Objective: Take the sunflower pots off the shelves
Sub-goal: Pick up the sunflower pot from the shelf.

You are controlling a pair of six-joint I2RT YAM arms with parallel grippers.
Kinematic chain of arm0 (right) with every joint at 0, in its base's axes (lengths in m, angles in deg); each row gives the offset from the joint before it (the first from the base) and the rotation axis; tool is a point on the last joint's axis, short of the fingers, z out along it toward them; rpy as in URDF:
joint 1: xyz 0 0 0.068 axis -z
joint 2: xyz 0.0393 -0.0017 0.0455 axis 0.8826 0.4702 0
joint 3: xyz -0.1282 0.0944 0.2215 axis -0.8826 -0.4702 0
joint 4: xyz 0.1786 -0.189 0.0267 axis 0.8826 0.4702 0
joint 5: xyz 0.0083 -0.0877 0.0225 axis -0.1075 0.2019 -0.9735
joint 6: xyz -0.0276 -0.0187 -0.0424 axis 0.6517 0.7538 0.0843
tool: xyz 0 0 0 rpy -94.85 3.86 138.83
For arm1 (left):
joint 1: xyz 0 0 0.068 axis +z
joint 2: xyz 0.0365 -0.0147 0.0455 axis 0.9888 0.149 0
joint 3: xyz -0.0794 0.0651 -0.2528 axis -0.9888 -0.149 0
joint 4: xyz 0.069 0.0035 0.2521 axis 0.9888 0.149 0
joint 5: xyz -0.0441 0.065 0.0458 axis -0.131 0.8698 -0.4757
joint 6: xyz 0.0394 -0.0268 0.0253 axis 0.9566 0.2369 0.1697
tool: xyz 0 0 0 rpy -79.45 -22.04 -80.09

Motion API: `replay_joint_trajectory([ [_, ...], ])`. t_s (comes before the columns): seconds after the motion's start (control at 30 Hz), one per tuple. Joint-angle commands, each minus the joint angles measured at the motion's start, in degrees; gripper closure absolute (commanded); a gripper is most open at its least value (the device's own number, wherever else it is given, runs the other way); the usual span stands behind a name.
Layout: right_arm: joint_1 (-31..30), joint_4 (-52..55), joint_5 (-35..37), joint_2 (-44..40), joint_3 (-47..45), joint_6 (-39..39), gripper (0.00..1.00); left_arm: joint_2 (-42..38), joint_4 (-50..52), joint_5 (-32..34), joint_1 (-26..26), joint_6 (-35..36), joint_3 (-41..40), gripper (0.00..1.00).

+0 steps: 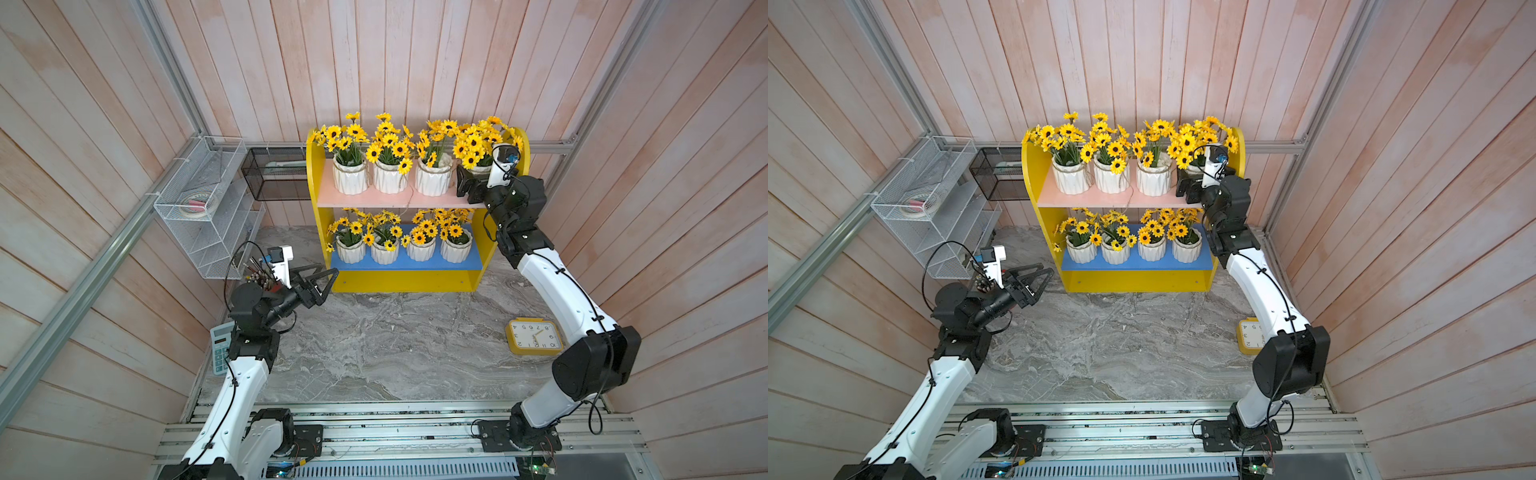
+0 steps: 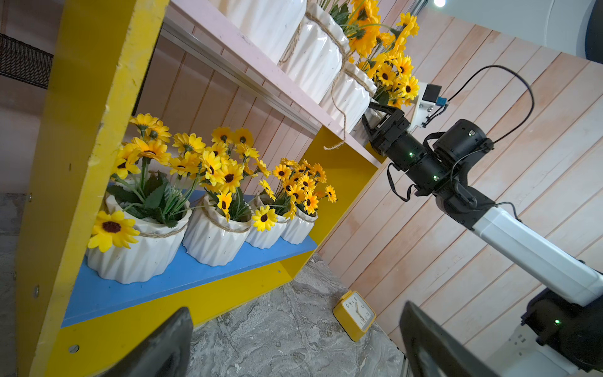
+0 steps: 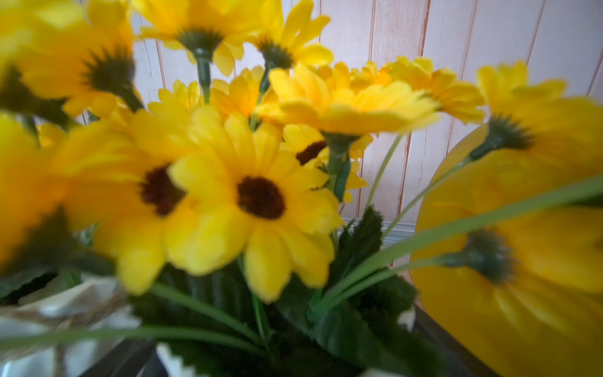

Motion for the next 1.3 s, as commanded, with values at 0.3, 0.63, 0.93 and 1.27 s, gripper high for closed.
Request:
replay_joint_trajectory([
  [0.3, 0.7, -2.0, -1.5, 2.4, 2.4, 0.8, 0.02, 1.0, -1.9, -1.5, -0.2, -0.5, -0.8, 0.00],
  [0.63, 0.9, -3.8, -2.8, 1.1, 0.1, 1.7, 0.49, 1.0, -1.7, -1.7, -0.1, -0.2, -0.7, 0.00],
  [0.93, 0.8, -4.9, -2.4, -2.1, -0.7, 0.6, 1.00, 1.0, -1.8, -2.1, -0.1, -0.3, -0.7, 0.00],
  [1.27, 0.7, -7.9, -0.8, -7.1, -3.6, 0.7, 1.00, 1.2, -1.8, -2.4, -0.1, 0.0, -0.4, 0.00],
])
